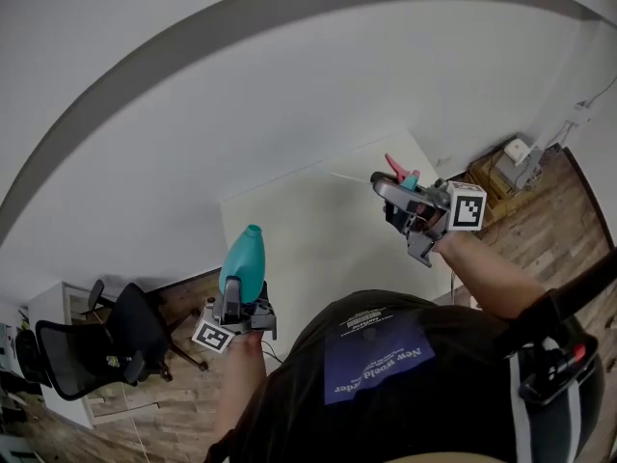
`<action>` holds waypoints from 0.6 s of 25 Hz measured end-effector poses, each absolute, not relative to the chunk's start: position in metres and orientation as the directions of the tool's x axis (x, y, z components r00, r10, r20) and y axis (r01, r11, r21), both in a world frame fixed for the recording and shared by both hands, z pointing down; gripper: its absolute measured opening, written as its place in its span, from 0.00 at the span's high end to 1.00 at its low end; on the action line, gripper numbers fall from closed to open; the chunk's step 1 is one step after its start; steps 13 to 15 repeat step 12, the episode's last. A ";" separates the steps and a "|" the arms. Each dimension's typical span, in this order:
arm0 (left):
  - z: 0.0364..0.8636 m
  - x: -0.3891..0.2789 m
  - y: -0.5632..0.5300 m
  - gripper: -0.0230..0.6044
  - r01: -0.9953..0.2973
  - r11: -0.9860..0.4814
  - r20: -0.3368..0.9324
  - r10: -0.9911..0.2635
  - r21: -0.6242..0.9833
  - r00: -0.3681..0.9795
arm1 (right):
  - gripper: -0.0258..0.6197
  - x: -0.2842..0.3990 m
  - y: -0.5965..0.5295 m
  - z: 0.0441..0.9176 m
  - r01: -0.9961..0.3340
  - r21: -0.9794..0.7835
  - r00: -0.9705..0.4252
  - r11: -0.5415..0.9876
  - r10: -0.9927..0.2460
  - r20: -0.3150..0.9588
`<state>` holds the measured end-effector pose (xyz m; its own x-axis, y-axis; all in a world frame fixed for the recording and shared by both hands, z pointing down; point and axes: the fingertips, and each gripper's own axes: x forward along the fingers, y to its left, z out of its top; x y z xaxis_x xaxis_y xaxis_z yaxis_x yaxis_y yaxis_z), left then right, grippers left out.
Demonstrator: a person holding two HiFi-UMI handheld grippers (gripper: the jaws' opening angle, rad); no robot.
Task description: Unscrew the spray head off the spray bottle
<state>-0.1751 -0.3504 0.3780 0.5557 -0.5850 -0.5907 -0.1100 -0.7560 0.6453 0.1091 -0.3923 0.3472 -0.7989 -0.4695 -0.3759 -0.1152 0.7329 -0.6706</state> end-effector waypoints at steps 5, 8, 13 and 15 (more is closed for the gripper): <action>0.381 -0.176 -0.349 0.17 -0.114 -0.749 -0.587 -0.594 0.652 0.550 | 0.74 0.108 -0.393 0.347 -0.114 -0.665 -0.806 0.738 -0.460 -0.372; 0.382 -0.175 -0.349 0.17 -0.113 -0.748 -0.584 -0.594 0.654 0.553 | 0.74 0.109 -0.394 0.349 -0.123 -0.664 -0.807 0.738 -0.463 -0.366; 0.381 -0.173 -0.349 0.17 -0.112 -0.751 -0.579 -0.587 0.651 0.565 | 0.74 0.113 -0.395 0.353 -0.146 -0.652 -0.807 0.744 -0.471 -0.356; 0.381 -0.173 -0.349 0.17 -0.112 -0.751 -0.579 -0.587 0.651 0.565 | 0.74 0.113 -0.395 0.353 -0.146 -0.652 -0.807 0.744 -0.471 -0.356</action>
